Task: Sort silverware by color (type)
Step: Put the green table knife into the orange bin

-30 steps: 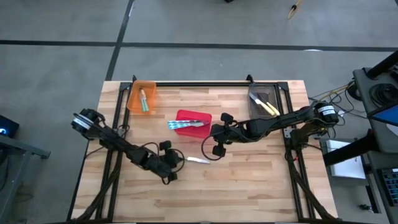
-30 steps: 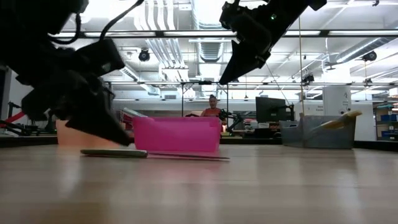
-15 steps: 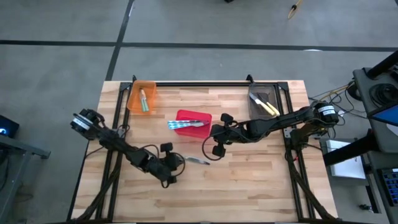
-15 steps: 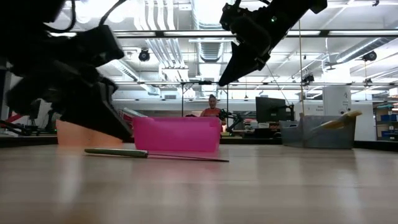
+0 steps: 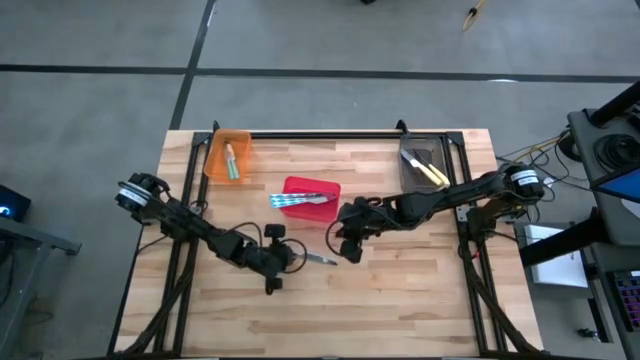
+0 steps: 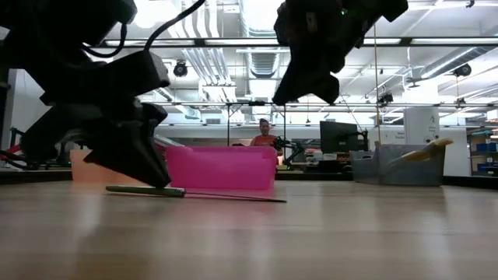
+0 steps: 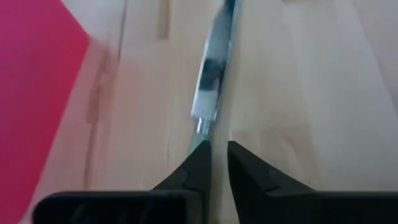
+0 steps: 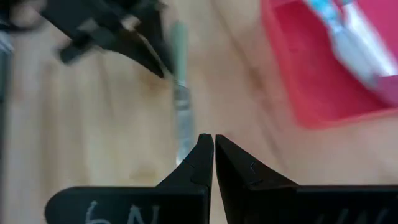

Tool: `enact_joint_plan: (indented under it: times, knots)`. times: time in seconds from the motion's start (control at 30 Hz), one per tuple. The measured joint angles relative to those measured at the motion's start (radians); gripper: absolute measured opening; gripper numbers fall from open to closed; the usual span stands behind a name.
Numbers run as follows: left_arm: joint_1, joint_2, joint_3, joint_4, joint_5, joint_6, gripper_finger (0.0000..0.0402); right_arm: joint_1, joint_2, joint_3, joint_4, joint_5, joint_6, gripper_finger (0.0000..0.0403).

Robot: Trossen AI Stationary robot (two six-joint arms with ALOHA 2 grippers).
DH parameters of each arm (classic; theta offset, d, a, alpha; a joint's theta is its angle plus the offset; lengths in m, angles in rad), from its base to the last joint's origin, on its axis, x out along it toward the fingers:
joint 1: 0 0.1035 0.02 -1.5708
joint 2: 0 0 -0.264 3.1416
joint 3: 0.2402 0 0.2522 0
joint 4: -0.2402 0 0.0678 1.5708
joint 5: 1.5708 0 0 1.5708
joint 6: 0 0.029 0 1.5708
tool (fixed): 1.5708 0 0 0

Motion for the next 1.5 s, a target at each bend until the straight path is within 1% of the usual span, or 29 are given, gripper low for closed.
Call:
enact_joint_plan:
  times: [0.1,0.2,0.3,0.43,0.57,0.7,0.87,1.03,1.17,1.27,1.5]
  knots:
    - [0.001,0.000,-0.001,-0.031,0.001,0.055,0.0059,0.021,0.019,0.000,0.063,-0.008,0.070,0.0009]
    - [0.001,0.000,-0.001,-0.031,0.001,0.096,0.0089,0.044,0.043,0.000,0.120,-0.011,0.097,0.0009]
    - [0.002,0.000,-0.001,-0.011,0.000,0.127,0.0119,0.070,0.060,0.001,0.129,-0.012,0.103,0.0009]
    - [0.004,0.000,-0.002,0.046,0.001,0.133,0.0154,0.095,0.061,0.002,0.127,-0.014,0.103,0.0009]
    - [0.007,0.006,-0.013,0.108,0.000,0.141,0.0180,0.109,0.057,0.002,0.129,-0.014,0.081,0.0009]
    - [0.017,0.048,-0.030,0.173,0.001,0.144,0.0195,0.109,0.057,0.002,0.128,-0.014,0.056,0.0009]
    - [0.037,0.117,-0.038,0.283,-0.001,0.141,0.0196,0.109,0.058,0.003,0.127,-0.013,0.023,0.0009]
    - [0.037,0.157,-0.038,0.300,-0.008,0.131,0.0188,0.109,0.058,0.002,0.127,-0.013,0.010,0.0009]
    - [0.043,0.168,-0.053,0.312,0.004,0.076,0.0172,0.109,0.058,0.002,0.127,-0.012,0.006,0.0009]
    - [0.049,0.168,-0.076,0.332,0.034,0.021,0.0157,0.109,0.058,0.002,0.127,-0.011,0.001,0.0009]
    - [0.050,0.168,-0.121,0.398,0.049,-0.078,0.0129,0.109,0.059,0.001,0.127,0.005,-0.034,0.0009]
